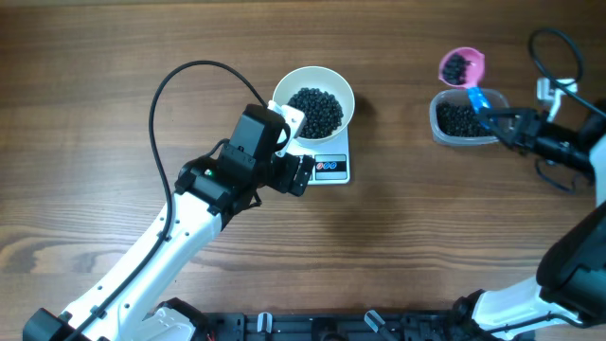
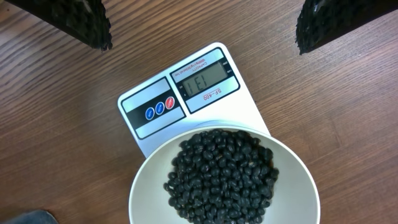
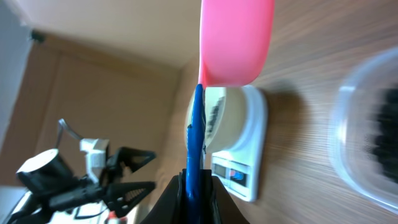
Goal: Scoop item into bowl and weigh 150g on scale
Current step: 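Carry the filled pink scoop left over the white bowl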
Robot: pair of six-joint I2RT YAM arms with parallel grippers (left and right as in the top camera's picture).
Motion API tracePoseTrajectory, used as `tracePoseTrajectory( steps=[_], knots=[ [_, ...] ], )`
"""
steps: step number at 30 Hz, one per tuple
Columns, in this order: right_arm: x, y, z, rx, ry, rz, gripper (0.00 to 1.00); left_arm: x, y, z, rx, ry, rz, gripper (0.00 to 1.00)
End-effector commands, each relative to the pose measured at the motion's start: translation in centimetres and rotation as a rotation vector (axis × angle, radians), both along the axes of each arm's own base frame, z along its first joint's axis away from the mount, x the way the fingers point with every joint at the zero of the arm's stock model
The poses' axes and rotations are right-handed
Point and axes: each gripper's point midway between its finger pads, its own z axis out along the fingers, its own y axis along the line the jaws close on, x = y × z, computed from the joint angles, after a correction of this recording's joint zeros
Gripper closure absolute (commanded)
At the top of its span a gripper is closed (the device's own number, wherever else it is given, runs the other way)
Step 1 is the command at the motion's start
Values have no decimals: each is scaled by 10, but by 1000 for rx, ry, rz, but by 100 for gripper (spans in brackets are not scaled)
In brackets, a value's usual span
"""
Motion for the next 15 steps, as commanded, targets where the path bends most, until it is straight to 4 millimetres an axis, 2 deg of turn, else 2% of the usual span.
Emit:
tracePoseTrajectory(
  steps=[1, 4, 7, 10, 12, 15],
  knots=[
    [7, 41, 19, 130, -27, 108, 96, -1, 0, -4, 5, 8, -15, 0],
    [17, 83, 15, 107, 7, 213, 96, -1, 0, -4, 5, 8, -15, 0],
    [31, 117, -8, -43, 58, 246, 96, -1, 0, -4, 5, 7, -15, 0],
    [30, 148, -13, -105, 25, 310, 96, -1, 0, -4, 5, 7, -15, 0],
    [29, 164, -31, -224, 43, 321, 96, -1, 0, -4, 5, 8, -16, 0],
    [23, 186, -31, -337, -41, 372, 95, -1, 0, -3, 5, 7, -15, 0]
  ],
)
